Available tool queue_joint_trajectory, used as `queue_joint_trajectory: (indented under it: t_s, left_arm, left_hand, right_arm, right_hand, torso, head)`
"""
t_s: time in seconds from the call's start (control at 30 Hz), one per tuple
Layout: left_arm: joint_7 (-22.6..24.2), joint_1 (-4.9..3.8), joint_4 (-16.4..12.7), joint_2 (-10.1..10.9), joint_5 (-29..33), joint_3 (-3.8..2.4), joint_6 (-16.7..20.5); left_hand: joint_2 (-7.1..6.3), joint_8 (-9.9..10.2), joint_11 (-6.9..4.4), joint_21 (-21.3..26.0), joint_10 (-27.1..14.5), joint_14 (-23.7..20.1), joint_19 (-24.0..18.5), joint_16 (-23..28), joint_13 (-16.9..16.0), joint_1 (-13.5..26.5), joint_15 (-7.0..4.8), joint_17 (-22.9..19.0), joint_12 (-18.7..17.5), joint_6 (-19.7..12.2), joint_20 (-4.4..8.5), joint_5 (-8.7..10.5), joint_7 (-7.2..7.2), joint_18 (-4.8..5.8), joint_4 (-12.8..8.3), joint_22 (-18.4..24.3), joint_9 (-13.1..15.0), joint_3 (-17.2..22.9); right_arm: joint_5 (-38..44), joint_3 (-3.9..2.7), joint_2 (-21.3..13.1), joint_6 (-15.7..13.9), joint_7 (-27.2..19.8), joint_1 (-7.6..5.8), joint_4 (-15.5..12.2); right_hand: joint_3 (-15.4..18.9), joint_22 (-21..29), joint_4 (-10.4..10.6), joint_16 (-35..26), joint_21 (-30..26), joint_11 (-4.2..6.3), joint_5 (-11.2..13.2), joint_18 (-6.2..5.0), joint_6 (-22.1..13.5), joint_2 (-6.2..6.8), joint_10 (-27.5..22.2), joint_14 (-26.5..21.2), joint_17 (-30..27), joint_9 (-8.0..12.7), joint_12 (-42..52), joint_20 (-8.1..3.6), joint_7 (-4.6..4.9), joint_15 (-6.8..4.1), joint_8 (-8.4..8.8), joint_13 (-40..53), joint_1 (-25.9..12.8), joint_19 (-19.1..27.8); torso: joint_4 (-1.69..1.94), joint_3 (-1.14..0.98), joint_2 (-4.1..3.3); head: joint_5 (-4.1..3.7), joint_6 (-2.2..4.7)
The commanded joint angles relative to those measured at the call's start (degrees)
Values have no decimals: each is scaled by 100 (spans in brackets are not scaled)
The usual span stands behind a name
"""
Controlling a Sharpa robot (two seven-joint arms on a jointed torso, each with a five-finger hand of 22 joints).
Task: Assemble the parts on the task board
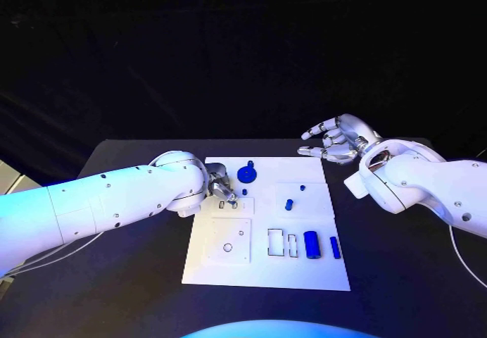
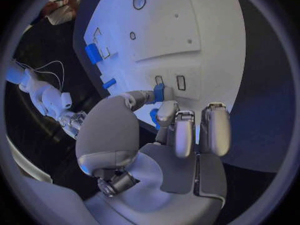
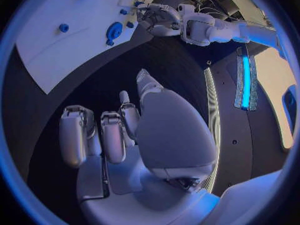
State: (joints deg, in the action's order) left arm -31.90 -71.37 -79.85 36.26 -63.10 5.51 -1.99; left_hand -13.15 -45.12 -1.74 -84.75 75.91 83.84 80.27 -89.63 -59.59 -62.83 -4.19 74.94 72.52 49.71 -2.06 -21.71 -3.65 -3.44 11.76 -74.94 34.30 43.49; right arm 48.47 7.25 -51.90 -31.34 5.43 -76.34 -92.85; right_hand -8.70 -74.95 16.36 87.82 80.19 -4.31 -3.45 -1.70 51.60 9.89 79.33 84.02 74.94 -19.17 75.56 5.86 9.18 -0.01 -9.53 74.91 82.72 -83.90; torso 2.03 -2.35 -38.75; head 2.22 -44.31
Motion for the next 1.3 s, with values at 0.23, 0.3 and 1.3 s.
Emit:
queue_joint_trajectory:
  t_s: [0.23,0.3,1.3]
  left_arm:
    - [32,7,-86,3,-24,4,-193]
    - [21,7,-92,7,23,4,-227]
    - [-45,7,-67,-12,71,5,-368]
  left_hand:
    - [27,-40,-1,-26,63,593,56,-4,-13,32,-45,1431,23,179,1,-49,129,46,-1068,-162,958,1047]
    - [27,-41,-2,-24,68,593,54,-4,-19,35,-46,1432,26,183,1,-53,131,45,-1069,-158,959,1049]
    - [30,-45,-13,-29,93,593,64,-5,-31,68,-53,1433,31,213,6,-74,143,48,-1075,-172,964,1059]
  right_arm:
    - [73,2,5,90,-44,10,5]
    - [75,2,5,90,-43,12,5]
    - [83,4,11,95,-40,23,12]
  right_hand:
    - [26,-984,-6,-32,-12,-2,3,-57,36,-31,-45,464,1023,-5,-35,27,-3,13,-24,337,14,-139]
    - [36,-986,-4,-33,-9,-1,3,-56,31,-33,-42,464,1024,-6,-31,26,-4,11,-29,339,5,-143]
    - [36,-986,-4,-33,-9,-1,3,-56,31,-33,-42,464,1024,-6,-31,26,-4,11,-29,339,5,-143]
  torso:
    - [3,3,2]
    - [4,4,3]
    - [4,5,3]
  head:
    - [-3,-17]
    - [-4,-21]
    - [1,-64]
